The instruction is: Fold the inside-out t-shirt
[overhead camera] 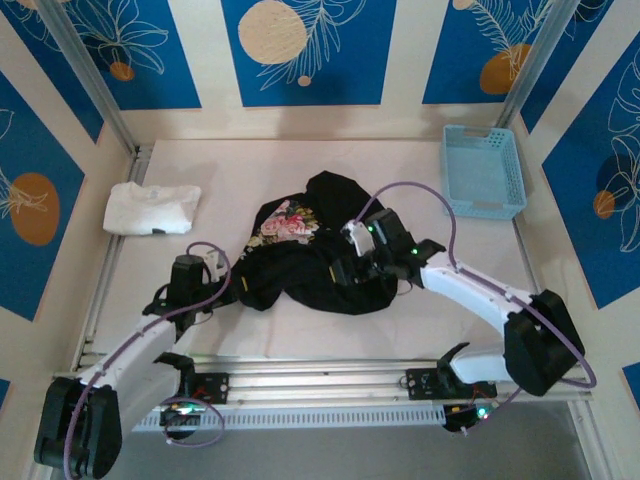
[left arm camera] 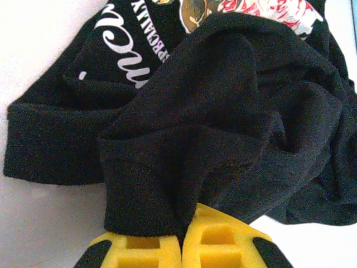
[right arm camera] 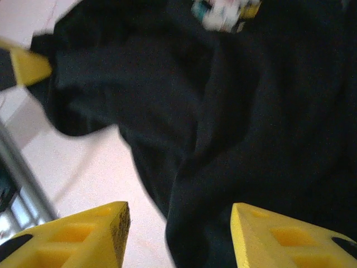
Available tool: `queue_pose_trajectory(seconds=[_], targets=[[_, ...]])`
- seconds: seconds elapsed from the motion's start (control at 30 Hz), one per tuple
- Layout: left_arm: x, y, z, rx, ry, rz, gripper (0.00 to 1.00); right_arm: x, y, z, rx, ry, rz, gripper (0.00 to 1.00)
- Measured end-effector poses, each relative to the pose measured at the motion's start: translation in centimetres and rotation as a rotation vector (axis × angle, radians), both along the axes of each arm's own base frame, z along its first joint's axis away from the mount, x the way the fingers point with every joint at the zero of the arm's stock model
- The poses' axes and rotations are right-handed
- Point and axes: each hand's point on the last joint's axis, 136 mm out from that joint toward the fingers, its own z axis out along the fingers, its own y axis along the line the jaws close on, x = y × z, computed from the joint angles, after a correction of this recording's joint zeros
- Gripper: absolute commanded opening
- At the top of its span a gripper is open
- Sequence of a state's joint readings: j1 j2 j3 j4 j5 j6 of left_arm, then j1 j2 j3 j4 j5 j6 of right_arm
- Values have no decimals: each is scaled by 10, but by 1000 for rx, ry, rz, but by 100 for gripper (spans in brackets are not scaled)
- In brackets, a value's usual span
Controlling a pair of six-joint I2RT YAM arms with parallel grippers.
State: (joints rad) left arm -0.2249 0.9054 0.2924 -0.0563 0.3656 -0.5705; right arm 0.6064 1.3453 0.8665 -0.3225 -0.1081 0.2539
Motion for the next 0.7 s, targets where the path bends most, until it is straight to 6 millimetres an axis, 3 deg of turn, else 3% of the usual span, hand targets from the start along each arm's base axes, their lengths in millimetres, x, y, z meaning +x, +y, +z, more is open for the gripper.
queue_pose_trajectory(seconds=[0.17,0.33,0.43,0.57,0.63,0.7], targets=[[1,0,0,-2,-9,1,0,53,30,7,-39,-63,-16,51],[2,0,4,-3,-28,4,0,90,56,-19,-101,-47,3,48],[2,1,6,-2,-36,6,0,95,62,-41,-145,-14,26,48],[2,1,6,0,-36,8,0,88,67,-64,-188,32,62,45],[2,1,5,0,-34,8,0,85,68,-72,-202,50,73,37],[2,1,5,1,-34,7,0,82,69,-75,-209,58,83,22]])
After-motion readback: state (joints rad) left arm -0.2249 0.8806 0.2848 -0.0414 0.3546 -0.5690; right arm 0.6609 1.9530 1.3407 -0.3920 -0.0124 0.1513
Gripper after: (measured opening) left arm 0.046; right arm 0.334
